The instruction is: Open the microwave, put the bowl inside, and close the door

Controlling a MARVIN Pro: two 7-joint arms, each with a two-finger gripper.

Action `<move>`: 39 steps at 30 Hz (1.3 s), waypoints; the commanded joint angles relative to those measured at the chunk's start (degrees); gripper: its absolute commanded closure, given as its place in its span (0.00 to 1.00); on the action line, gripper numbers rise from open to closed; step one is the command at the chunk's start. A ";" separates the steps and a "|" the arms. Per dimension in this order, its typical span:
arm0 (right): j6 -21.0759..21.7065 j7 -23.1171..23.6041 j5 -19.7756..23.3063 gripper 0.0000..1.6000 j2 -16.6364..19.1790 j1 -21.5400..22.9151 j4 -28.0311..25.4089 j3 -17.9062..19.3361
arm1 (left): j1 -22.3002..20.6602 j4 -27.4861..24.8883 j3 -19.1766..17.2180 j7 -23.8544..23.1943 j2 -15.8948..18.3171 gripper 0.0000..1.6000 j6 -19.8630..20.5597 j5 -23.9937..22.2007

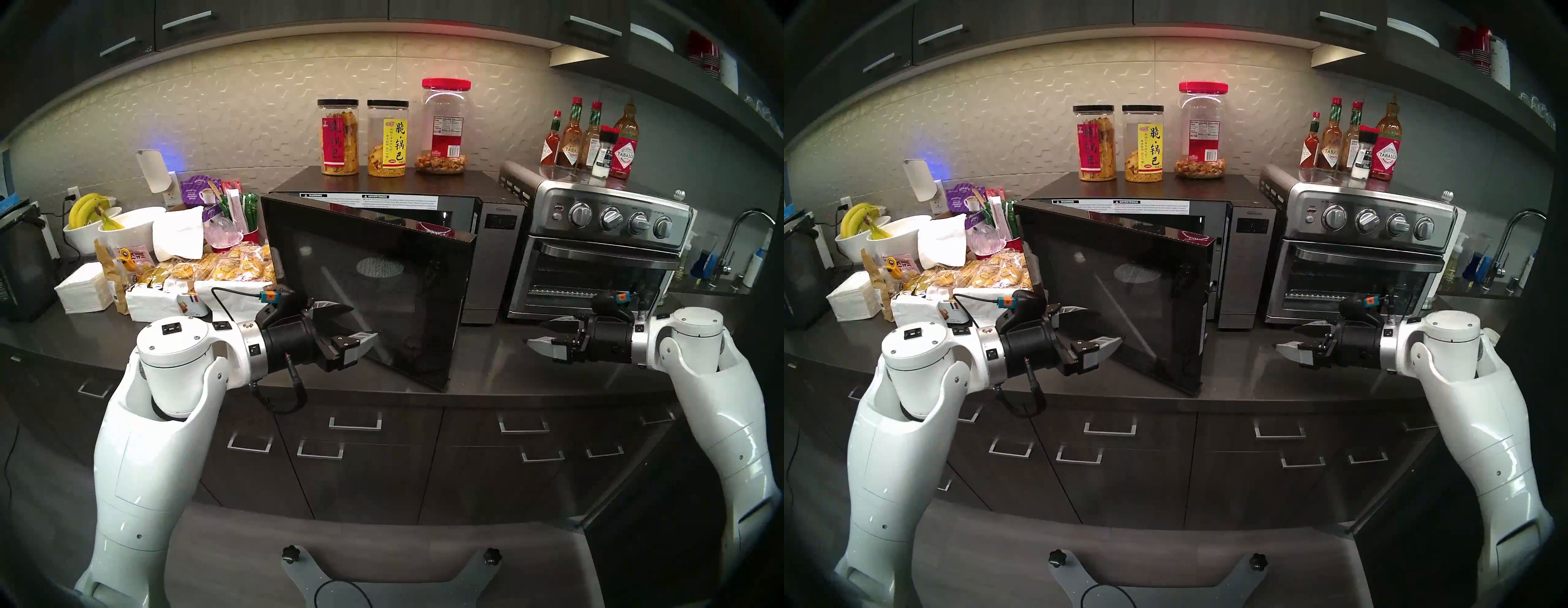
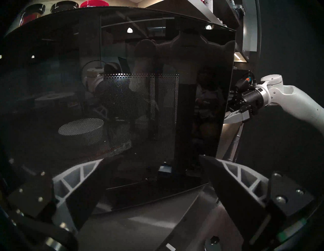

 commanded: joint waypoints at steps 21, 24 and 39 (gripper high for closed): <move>-0.17 -0.11 0.14 0.00 0.05 0.87 -0.55 0.44 | -12.91 9.60 7.03 10.78 -6.38 0.00 1.43 7.04; -0.17 -0.11 0.14 0.00 0.05 0.87 -0.55 0.44 | -14.02 10.93 7.52 12.15 -7.25 0.00 1.11 7.89; -0.17 -0.10 0.13 0.00 0.05 0.87 -0.55 0.44 | -19.00 16.20 9.70 17.20 -9.94 0.00 0.00 11.16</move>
